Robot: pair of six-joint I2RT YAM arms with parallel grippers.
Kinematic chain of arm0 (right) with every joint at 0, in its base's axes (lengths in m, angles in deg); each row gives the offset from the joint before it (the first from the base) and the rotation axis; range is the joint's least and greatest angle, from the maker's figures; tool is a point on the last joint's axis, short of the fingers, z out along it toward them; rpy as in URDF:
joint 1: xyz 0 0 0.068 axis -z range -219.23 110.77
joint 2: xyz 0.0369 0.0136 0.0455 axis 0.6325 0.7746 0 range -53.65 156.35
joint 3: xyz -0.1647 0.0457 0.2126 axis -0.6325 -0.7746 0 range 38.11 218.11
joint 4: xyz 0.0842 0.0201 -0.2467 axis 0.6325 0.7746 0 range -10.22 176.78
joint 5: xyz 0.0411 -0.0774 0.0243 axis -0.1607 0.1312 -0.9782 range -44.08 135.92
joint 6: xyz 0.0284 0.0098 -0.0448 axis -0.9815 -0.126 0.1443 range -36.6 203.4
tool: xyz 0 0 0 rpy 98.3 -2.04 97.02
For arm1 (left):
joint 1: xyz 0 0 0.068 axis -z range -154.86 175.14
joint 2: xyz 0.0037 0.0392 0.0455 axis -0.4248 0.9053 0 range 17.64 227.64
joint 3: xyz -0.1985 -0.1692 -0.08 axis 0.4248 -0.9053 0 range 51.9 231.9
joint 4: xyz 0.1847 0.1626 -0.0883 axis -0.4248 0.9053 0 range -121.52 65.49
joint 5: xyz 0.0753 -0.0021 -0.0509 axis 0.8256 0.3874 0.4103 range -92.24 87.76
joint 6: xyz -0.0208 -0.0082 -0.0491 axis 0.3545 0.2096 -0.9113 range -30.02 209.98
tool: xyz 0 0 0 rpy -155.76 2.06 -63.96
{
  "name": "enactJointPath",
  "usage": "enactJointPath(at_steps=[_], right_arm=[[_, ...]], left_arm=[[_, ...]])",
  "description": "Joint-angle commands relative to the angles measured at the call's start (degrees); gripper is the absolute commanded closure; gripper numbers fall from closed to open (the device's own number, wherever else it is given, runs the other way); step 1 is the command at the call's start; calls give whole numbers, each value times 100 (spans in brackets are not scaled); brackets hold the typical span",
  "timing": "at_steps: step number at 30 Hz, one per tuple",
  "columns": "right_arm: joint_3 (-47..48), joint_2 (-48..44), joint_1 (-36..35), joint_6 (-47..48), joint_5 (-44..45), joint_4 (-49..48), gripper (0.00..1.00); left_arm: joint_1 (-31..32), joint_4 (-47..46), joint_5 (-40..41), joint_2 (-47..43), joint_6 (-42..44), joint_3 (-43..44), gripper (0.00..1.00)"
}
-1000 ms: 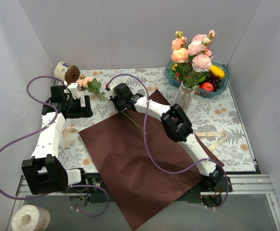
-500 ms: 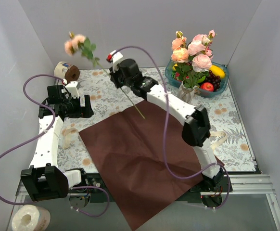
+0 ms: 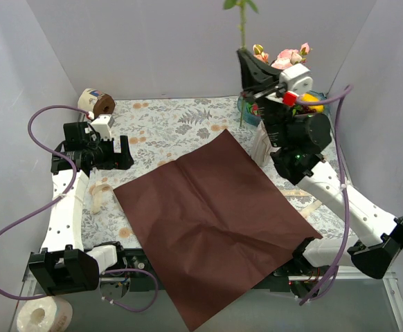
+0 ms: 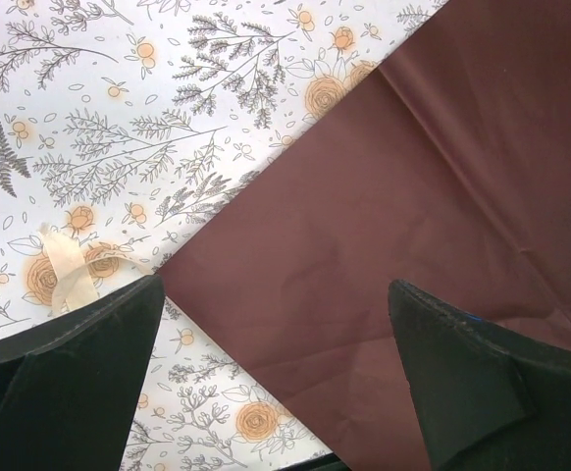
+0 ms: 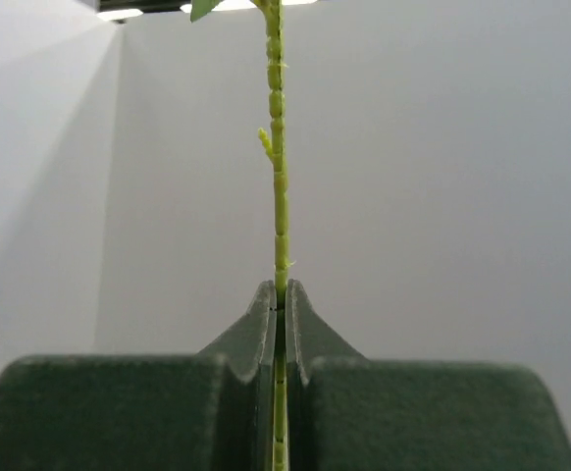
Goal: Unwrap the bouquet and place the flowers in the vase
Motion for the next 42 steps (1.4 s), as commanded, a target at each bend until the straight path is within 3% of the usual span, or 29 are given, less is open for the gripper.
enactJointPath(at_steps=[1,6,23,42], right_arm=[[-681,-211,445,774,463,-1556,99],[-1403,-406,788,1046,789,-2732,99],[-2010,-212,2001,467,279,-3262,99],[-2027,499,2292,97,-20,-3692,99]], left_arm=[[-12,72,-213,-17,81,278,2],[-12,54,-398,158,99,409,2],[-11,54,-469,457,415,612,2],[-11,89,-337,528,617,551,2]])
